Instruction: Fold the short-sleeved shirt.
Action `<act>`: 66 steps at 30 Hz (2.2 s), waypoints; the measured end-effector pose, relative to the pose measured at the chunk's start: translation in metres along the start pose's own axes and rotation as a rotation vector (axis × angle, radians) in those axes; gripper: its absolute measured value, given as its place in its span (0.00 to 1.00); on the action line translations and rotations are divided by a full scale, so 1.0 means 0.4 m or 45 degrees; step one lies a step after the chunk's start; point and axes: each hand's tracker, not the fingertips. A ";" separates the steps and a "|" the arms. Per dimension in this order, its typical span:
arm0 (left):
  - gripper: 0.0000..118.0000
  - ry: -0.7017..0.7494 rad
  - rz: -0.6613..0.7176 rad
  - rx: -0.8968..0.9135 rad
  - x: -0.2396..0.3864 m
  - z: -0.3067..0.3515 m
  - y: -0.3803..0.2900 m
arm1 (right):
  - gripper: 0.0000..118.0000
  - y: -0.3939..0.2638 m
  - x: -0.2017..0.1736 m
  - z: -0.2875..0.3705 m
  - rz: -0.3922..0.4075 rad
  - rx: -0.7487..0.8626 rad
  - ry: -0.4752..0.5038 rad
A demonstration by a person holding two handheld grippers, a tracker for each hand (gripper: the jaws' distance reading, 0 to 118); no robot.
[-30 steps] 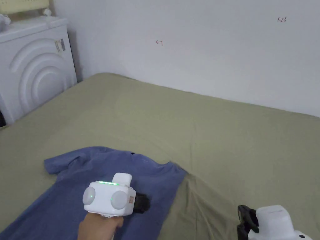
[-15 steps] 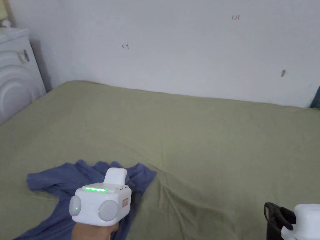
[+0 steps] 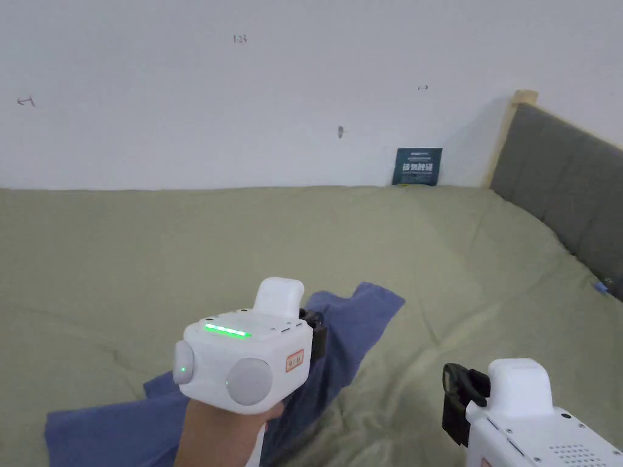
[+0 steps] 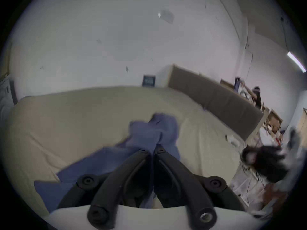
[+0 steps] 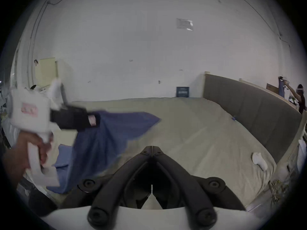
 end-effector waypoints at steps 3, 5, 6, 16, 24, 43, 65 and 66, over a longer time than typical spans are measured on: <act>0.01 0.074 -0.005 -0.244 0.037 -0.166 -0.095 | 0.01 -0.025 0.058 0.004 -0.030 -0.019 -0.041; 0.01 0.111 -0.053 -0.292 0.057 -0.233 -0.150 | 0.01 -0.039 0.082 -0.004 -0.041 -0.032 -0.061; 0.01 0.114 -0.076 -0.318 0.066 -0.248 -0.163 | 0.01 -0.043 0.091 -0.005 -0.050 -0.037 -0.060; 0.98 0.180 -0.107 0.116 0.013 0.083 -0.133 | 0.01 -0.034 0.029 -0.006 -0.022 -0.025 0.020; 0.77 0.474 0.038 0.045 -0.253 0.451 -0.245 | 0.01 -0.039 -0.111 -0.055 0.008 0.023 0.156; 0.99 0.907 0.217 -0.428 -0.809 0.094 -0.303 | 0.01 -0.109 0.022 -0.195 -0.007 -0.268 -0.088; 0.00 0.733 0.194 -0.187 -0.680 0.252 -0.217 | 0.07 -0.146 0.094 -0.511 0.193 -0.571 0.112; 0.00 0.738 0.171 -0.166 -0.676 0.267 -0.196 | 0.07 -0.110 0.088 -0.497 0.186 -0.537 0.088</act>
